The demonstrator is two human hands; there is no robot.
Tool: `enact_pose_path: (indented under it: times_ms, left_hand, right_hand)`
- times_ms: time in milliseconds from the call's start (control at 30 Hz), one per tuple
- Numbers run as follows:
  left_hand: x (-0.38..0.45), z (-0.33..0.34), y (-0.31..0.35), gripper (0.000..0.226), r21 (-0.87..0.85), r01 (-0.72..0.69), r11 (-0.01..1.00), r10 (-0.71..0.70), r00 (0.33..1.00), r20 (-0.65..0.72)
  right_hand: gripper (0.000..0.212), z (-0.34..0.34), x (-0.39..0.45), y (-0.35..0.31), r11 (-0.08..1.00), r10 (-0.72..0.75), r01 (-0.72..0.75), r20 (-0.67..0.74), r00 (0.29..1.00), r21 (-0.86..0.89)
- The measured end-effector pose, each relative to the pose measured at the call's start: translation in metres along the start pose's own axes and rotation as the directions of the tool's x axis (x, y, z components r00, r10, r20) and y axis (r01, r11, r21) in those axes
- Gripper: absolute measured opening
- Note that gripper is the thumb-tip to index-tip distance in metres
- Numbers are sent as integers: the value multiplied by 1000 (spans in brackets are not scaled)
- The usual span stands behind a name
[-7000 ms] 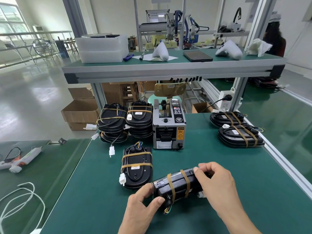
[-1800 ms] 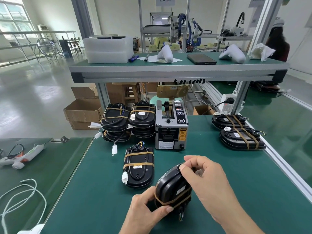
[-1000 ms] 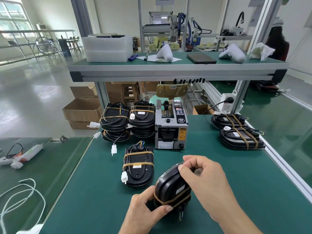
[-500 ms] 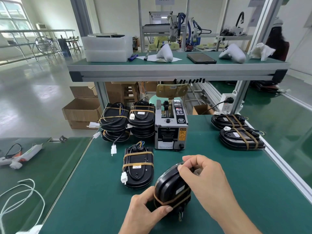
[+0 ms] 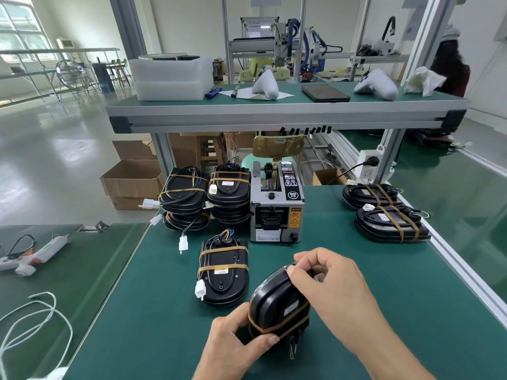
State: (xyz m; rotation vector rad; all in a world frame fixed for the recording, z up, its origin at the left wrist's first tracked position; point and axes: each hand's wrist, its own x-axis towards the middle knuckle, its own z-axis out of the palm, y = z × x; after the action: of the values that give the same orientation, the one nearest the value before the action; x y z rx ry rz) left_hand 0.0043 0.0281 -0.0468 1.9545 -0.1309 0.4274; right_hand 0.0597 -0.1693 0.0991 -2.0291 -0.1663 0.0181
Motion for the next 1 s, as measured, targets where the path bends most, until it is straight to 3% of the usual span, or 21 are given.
enact_pose_path:
  times_ms: [767,1000]
  left_hand:
    - [-1,1,-6,43,8,-7,1000,7,1000,6]
    - [-1,1,-7,44,16,-2,1000,2,1000,-6]
  right_hand:
    - [8,-3,1,0,992,68,-72,43,997,101]
    - [16,-12,4,-4,905,98,-172,201,975,389]
